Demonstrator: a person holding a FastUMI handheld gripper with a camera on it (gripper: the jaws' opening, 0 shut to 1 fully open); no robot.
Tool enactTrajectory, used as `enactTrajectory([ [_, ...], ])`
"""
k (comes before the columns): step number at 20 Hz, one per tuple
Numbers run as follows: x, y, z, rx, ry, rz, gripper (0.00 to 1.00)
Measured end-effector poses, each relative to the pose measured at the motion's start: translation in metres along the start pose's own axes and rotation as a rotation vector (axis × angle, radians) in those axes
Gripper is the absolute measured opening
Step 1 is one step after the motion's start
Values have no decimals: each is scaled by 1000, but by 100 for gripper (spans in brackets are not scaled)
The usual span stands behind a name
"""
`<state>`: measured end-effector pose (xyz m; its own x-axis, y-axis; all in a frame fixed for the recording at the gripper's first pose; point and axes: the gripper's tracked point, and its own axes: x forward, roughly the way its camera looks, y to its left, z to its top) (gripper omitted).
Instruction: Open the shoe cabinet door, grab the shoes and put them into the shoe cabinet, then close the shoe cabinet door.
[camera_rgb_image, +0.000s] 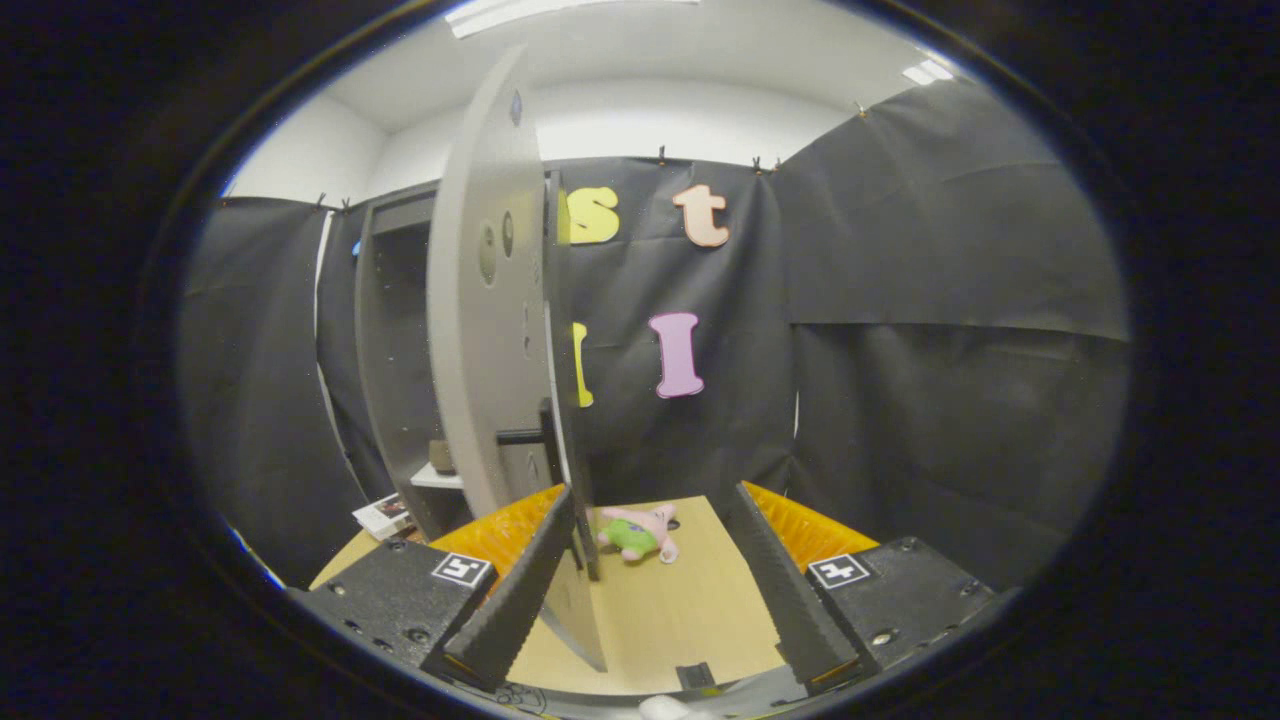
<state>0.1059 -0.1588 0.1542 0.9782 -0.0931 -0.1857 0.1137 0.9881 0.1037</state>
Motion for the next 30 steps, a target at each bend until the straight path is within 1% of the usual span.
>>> enactTrajectory([
  [3, 29, 9, -2, 2, 27, 109, 100],
  [4, 36, 7, -3, -10, 41, 121, 100],
  [6, 44, 9, -3, -27, 53, 178, 98],
  [7, 45, 16, -6, -14, 63, 221, 98],
  [9, 43, 22, -7, 6, 84, 271, 95],
  [10, 42, 25, -8, -2, 85, 292, 93],
  [16, 40, 68, -13, -6, 90, 395, 94],
  [21, 46, 105, -24, -12, 123, 416, 94],
  [25, 50, 136, -27, -40, 116, 405, 94],
  [28, 53, 167, -31, -43, 114, 415, 94],
  [30, 52, 191, -35, -47, 119, 436, 94],
])
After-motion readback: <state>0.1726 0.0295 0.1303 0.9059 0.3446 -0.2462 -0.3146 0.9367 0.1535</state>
